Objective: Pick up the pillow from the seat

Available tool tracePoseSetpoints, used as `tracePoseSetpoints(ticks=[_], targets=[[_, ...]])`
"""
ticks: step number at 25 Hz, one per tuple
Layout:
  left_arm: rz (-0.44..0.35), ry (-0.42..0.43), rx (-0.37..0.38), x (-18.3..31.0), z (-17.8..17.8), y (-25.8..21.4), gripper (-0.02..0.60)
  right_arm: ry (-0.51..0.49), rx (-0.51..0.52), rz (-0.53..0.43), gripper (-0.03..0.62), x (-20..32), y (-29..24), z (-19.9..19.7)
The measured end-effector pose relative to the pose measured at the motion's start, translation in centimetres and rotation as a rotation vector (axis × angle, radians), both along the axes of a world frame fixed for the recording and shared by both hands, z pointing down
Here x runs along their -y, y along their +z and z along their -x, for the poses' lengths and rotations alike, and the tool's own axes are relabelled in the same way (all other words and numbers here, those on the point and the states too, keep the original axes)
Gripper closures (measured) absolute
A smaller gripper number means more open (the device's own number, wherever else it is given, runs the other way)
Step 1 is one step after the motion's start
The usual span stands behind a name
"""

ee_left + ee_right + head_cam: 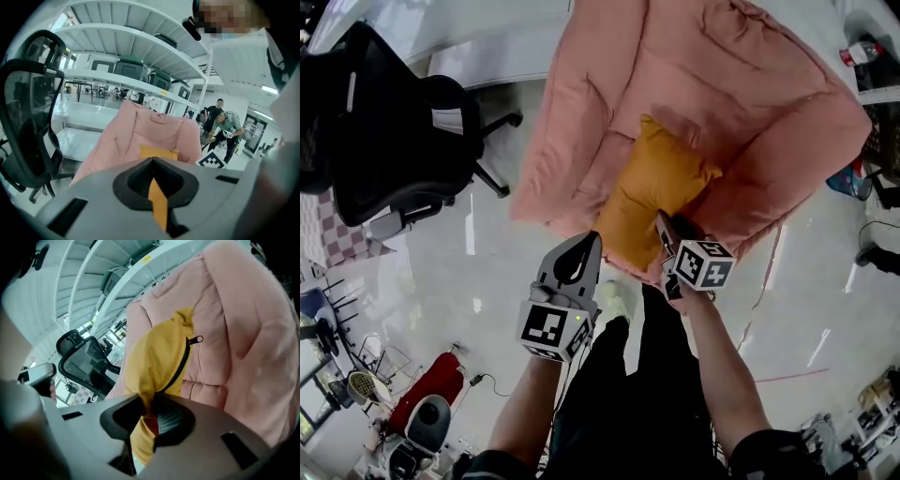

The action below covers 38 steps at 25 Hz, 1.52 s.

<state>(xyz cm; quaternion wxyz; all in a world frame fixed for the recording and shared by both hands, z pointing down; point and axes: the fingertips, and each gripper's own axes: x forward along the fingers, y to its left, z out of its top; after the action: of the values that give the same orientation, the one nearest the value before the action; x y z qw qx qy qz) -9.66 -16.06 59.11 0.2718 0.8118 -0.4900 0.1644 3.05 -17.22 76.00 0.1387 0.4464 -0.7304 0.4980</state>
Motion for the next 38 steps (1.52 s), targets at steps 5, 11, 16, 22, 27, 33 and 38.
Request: tracePoseSetpoints(ticks=[5, 11, 16, 22, 27, 33, 38], targets=[[-0.056, -0.033, -0.018, -0.2, 1.2, -5.0, 0.577, -0.014, -0.030, -0.111, 0.523, 0.2, -7.6, -0.2], [-0.095, -0.054, -0.069, -1.2, 2.2, -11.2, 0.577, -0.012, -0.052, -0.237, 0.523, -0.1, -16.7, -0.2], [-0.117, -0.063, -0.094, -2.3, 3.5, -15.5, 0.577, -0.005, -0.065, -0.323, 0.523, -0.8, -23.4, 0.3], [-0.170, -0.041, -0.098, -3.4, 3.6, -22.3, 0.577, 0.024, -0.073, -0.458, 0.522, -1.6, -32.7, 0.6], [-0.272, -0.028, -0.123, -3.6, 3.7, -28.5, 0.577, 0.032, -0.066, -0.588, 0.522, -1.6, -40.6, 1.0], [-0.390, -0.038, -0.138, -4.1, 4.7, -34.6, 0.577, 0.042, -0.063, -0.750, 0.522, -2.1, -49.6, 1.5], [-0.467, -0.030, -0.163, -4.7, 4.8, -39.8, 0.577, 0.052, -0.059, -0.868, 0.522, -2.6, -56.0, 1.9]])
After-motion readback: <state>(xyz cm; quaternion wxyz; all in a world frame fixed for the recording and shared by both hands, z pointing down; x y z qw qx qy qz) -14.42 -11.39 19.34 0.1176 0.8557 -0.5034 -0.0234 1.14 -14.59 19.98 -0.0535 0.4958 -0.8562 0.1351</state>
